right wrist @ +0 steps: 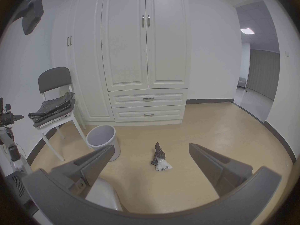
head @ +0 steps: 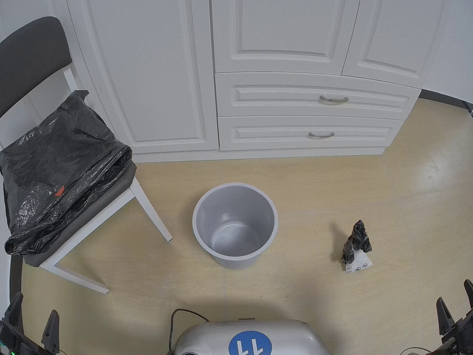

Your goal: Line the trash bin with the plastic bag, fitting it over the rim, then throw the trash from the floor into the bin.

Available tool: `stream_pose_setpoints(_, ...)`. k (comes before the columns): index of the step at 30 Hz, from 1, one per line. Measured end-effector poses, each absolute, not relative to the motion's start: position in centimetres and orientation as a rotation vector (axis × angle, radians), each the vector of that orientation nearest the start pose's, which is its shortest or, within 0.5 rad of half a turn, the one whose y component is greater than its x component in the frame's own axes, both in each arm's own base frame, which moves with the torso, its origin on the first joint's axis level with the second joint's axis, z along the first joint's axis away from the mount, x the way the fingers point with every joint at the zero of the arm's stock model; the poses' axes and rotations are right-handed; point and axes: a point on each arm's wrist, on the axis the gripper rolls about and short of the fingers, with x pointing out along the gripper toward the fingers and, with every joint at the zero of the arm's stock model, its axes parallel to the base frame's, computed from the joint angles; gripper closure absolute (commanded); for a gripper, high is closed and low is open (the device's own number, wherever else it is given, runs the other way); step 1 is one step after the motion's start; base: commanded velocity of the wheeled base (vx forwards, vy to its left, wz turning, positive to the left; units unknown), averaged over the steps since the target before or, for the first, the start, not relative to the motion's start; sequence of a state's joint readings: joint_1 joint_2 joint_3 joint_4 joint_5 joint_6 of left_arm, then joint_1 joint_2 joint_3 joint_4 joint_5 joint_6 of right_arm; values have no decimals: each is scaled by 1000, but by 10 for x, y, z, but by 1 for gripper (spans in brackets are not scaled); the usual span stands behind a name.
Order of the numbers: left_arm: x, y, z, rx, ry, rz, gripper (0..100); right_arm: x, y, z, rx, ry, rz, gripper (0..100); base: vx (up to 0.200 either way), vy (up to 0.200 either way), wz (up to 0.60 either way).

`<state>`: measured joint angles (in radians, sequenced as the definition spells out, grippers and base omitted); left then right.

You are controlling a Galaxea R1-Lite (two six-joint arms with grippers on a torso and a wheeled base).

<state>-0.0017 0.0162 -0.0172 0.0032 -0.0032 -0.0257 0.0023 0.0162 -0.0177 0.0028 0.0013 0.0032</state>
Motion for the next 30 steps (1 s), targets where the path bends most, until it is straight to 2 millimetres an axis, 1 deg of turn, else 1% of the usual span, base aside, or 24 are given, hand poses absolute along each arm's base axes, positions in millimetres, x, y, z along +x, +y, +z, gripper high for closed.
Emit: stream_pose_setpoints(30, -23, 0, 80, -32, 1, -3, 0, -23, 0, 81, 17, 0, 0, 0, 0, 0, 0)
